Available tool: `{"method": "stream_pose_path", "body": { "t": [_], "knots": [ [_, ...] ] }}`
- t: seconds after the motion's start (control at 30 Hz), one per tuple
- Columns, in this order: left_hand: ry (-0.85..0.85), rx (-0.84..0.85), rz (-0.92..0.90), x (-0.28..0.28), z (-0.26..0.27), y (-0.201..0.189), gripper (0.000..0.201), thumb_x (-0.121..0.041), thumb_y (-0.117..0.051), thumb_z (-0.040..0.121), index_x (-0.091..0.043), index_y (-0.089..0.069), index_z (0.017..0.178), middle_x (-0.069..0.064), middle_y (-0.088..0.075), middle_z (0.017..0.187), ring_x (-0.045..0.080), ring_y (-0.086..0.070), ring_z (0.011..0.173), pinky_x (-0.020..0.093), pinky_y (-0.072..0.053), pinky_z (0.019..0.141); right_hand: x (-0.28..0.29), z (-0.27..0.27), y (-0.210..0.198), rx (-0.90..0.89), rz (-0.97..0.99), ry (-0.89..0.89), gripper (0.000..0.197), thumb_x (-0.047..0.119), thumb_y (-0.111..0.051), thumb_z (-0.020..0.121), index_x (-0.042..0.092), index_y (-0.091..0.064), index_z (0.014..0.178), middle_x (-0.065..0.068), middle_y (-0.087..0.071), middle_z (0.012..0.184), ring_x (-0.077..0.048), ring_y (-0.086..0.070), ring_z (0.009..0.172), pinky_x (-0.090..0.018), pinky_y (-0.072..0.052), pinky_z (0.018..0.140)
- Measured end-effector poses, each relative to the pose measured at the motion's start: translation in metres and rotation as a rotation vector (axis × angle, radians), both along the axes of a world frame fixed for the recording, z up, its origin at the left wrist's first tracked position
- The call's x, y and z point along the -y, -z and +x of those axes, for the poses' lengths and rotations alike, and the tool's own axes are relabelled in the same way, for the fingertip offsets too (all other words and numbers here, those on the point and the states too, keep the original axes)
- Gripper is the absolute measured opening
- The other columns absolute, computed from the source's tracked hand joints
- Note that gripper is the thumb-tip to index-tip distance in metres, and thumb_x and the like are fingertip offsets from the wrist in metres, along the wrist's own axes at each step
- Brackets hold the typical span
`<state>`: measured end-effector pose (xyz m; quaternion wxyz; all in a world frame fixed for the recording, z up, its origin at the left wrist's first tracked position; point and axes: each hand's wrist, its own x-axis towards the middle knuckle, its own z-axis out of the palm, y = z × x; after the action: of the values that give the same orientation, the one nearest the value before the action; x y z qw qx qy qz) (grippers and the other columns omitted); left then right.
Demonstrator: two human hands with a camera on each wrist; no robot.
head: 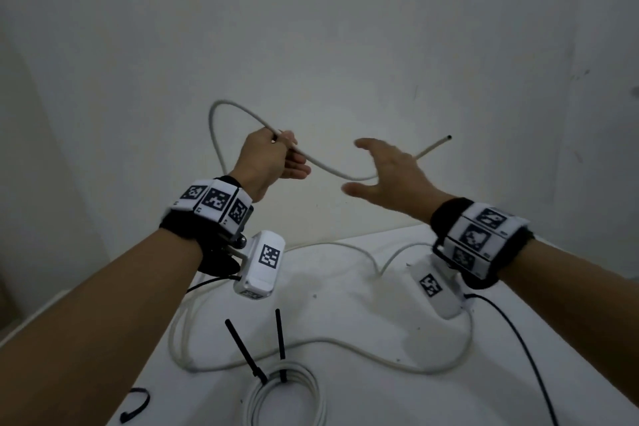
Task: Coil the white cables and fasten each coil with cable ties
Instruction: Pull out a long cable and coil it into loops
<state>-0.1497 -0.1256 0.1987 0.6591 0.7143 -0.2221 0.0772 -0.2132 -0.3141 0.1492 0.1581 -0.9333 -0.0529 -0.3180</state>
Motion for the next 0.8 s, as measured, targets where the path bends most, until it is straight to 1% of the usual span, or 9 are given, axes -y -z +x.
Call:
{"method": "stream_pose_path", "body": {
  "t": [0.1,0.17,0.2,0.27,0.33,0.4,0.6,0.7,0.8],
  "knots": [
    [0.070,0.017,0.006,-0.002,-0.018,-0.013,0.025,-0.017,-0.042,0.102,-0.002,-0.053,0.086,0.018,-0.062,0.072,0.025,-0.067,0.055,0.029,-0.057,0.053,-0.023,0.007,-0.017,-0.114,-0.189,0.112,0.057,0.054,-0.054,0.087,0.020,-0.043,0.132,-0.003,-0.052,0.134,-0.023,-0.045,0.127,-0.043,-0.020,0.111],
    [0.103,0.022,-0.003,-0.009,-0.027,-0.024,0.027,-0.019,-0.043,0.102,-0.001,-0.053,0.086,0.017,-0.062,0.072,0.025,-0.067,0.056,0.029,-0.058,0.054,-0.028,0.006,-0.023,-0.139,-0.122,0.101,0.033,0.047,-0.047,0.093,0.017,-0.056,0.100,-0.004,-0.066,0.105,-0.025,-0.059,0.101,-0.040,-0.035,0.097],
    [0.110,0.026,0.003,-0.014,-0.032,-0.030,0.028,-0.021,-0.043,0.102,-0.001,-0.054,0.087,0.016,-0.063,0.073,0.025,-0.067,0.056,0.030,-0.057,0.054,-0.030,0.003,-0.024,-0.140,0.008,0.022,0.033,0.043,-0.044,0.096,0.014,-0.057,0.087,-0.005,-0.067,0.090,-0.024,-0.061,0.086,-0.036,-0.042,0.083],
    [0.115,0.041,0.038,-0.025,-0.038,-0.038,0.031,-0.029,-0.044,0.101,-0.001,-0.055,0.092,0.015,-0.064,0.079,0.026,-0.067,0.058,0.032,-0.057,0.053,-0.034,-0.005,-0.028,-0.035,0.204,-0.111,0.040,0.036,-0.043,0.097,0.010,-0.050,0.068,-0.006,-0.058,0.067,-0.022,-0.052,0.064,-0.033,-0.037,0.061],
    [0.105,0.067,0.086,-0.036,-0.044,-0.042,0.034,-0.036,-0.044,0.100,-0.004,-0.056,0.097,0.014,-0.065,0.087,0.026,-0.067,0.061,0.034,-0.056,0.054,-0.041,-0.017,-0.036,0.100,0.247,-0.127,0.046,0.033,-0.044,0.098,0.014,-0.035,0.057,-0.002,-0.043,0.054,-0.017,-0.037,0.052,-0.033,-0.027,0.052],
    [0.079,0.095,0.130,-0.043,-0.051,-0.040,0.032,-0.038,-0.045,0.099,-0.008,-0.056,0.097,0.014,-0.064,0.091,0.026,-0.067,0.065,0.035,-0.057,0.055,-0.047,-0.024,-0.045,0.125,0.384,-0.152,0.047,0.031,-0.046,0.097,0.017,-0.031,0.055,0.000,-0.036,0.051,-0.016,-0.029,0.048,-0.031,-0.022,0.049],
    [0.037,0.217,0.360,-0.057,-0.071,-0.001,0.022,-0.030,-0.065,0.089,-0.010,-0.062,0.096,0.005,-0.067,0.091,0.017,-0.064,0.079,0.032,-0.055,0.064,-0.055,-0.037,-0.070,-0.013,1.193,-0.443,0.041,0.026,-0.048,0.097,0.019,-0.036,0.058,0.008,-0.027,0.040,-0.009,-0.021,0.034,-0.018,-0.016,0.039],
    [0.115,0.217,0.620,-0.058,-0.079,0.016,0.044,-0.045,-0.075,0.075,-0.020,-0.061,0.109,-0.006,-0.064,0.102,0.006,-0.061,0.091,0.021,-0.050,0.072,-0.056,-0.039,-0.085,-0.090,1.444,-0.568,0.043,0.025,-0.039,0.099,0.021,-0.030,0.057,0.008,-0.022,0.039,-0.008,-0.016,0.033,-0.016,-0.014,0.038],
    [0.158,0.206,0.737,-0.053,-0.088,0.034,0.070,-0.055,-0.077,0.067,-0.026,-0.051,0.125,-0.009,-0.059,0.113,0.004,-0.058,0.100,0.021,-0.048,0.079,-0.063,-0.039,-0.101,-0.071,1.703,-0.704,0.043,0.021,-0.036,0.097,0.021,-0.028,0.055,0.007,-0.020,0.038,-0.008,-0.015,0.031,-0.015,-0.014,0.034]
  ]
}}
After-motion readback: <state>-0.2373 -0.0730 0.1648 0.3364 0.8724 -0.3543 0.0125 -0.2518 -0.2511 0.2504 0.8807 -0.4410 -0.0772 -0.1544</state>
